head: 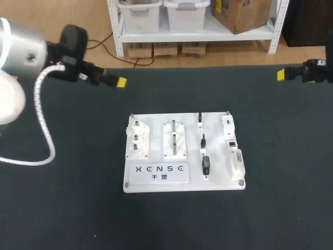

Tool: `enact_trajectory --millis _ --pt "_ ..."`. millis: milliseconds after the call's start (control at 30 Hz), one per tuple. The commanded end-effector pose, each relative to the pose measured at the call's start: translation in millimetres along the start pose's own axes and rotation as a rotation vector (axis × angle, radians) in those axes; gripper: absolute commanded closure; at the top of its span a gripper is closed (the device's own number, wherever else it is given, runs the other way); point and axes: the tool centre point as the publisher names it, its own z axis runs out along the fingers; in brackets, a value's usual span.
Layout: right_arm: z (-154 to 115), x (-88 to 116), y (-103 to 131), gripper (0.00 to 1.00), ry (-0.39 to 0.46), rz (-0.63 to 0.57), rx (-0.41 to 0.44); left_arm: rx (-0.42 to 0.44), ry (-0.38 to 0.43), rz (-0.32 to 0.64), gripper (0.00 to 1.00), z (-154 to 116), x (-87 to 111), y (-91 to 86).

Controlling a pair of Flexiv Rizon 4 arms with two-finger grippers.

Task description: Insert the Ethernet cable into its matching sockets.

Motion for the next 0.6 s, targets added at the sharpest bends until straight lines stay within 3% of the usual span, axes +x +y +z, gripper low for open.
enact_trajectory --millis 33,333,600 --pt "-0.3 0.0 -0.4 0.0 0.001 -0.001 -0.002 0.401 0.111 0.527 0.0 51.0 -6.0 -13.2" --pt "-0.3 0.0 -0.4 0.0 0.001 -0.001 -0.002 0.478 0.075 0.735 0.0 66.4 13.9 -75.7" --pt "-0.3 0.0 -0.4 0.0 0.001 -0.001 -0.002 0.511 0.038 0.74 0.0 67.2 43.2 -103.1"
